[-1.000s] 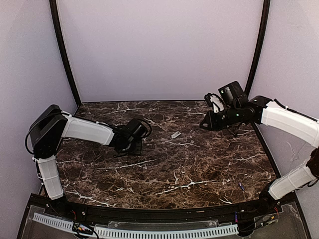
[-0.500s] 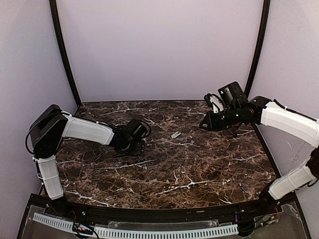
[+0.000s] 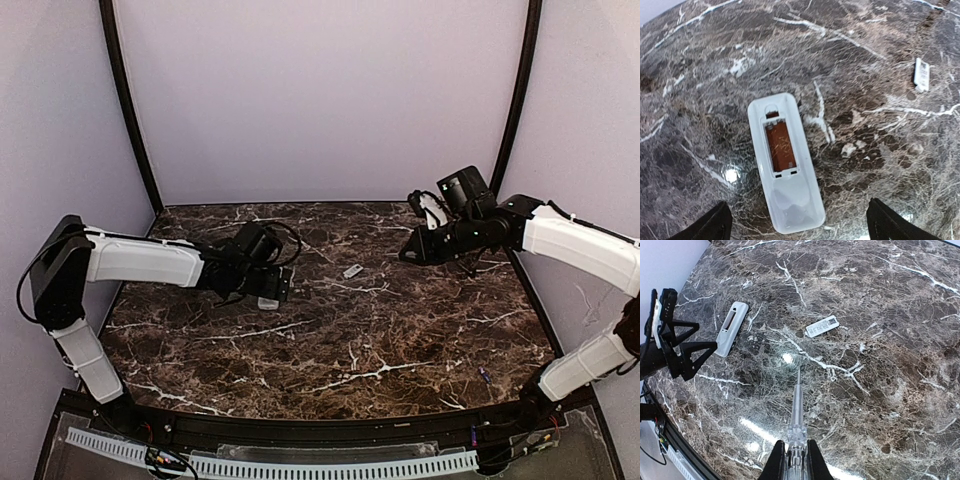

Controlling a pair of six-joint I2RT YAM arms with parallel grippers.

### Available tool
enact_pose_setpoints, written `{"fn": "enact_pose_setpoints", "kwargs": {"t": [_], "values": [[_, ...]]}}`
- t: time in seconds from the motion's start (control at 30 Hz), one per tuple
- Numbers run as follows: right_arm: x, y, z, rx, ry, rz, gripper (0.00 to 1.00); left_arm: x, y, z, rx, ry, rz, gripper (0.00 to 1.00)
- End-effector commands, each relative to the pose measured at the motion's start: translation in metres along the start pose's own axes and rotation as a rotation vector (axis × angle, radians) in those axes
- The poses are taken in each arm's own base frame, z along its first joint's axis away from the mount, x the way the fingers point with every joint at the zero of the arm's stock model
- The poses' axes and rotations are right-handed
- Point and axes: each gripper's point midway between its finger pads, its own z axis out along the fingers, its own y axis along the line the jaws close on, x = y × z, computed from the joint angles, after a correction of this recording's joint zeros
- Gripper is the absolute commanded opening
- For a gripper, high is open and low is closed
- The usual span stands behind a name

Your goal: Unload the batteries from the remote control

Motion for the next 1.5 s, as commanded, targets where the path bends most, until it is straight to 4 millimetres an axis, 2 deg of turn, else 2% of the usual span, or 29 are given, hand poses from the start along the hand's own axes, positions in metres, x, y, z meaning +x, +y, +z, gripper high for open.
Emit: {"fn": "enact_pose_setpoints", "kwargs": {"t": [0.0, 0.27, 0.37, 0.6, 0.7, 0.87, 0.97, 1.1, 1.3, 1.47], "values": [[-0.010, 0.011, -0.001, -0.056, -0.019, -0.043, 0.00, -0.018, -0.003, -0.023, 0.059, -0.082, 0.141, 0.94], [-0.004, 0.029, 0.002, -0.160, 0.019, -0.075, 0.00, -0.034, -0.003, -0.054, 0.111, -0.165, 0.216, 0.94], [0.000, 0.038, 0.002, -0.222, 0.037, -0.084, 0.00, -0.037, -0.010, -0.063, 0.154, -0.181, 0.263, 0.93], [0.016, 0.067, 0.006, -0.409, 0.120, -0.103, 0.00, -0.033, -0.036, -0.080, 0.244, -0.223, 0.451, 0.88], [0.023, 0.078, 0.008, -0.458, 0.153, -0.118, 0.00, -0.029, -0.055, -0.090, 0.281, -0.256, 0.537, 0.87], [0.035, 0.095, 0.011, -0.506, 0.198, -0.151, 0.00, -0.025, -0.083, -0.105, 0.344, -0.314, 0.633, 0.86], [0.042, 0.107, 0.013, -0.530, 0.226, -0.181, 0.00, -0.017, -0.106, -0.122, 0.417, -0.381, 0.741, 0.86], [0.048, 0.116, 0.016, -0.529, 0.248, -0.199, 0.00, -0.006, -0.126, -0.141, 0.506, -0.479, 0.867, 0.85], [0.051, 0.125, 0.020, -0.544, 0.270, -0.196, 0.00, 0.003, -0.134, -0.156, 0.590, -0.599, 0.952, 0.85], [0.056, 0.138, 0.023, -0.572, 0.291, -0.206, 0.00, 0.010, -0.141, -0.151, 0.612, -0.581, 1.008, 0.84]]}}
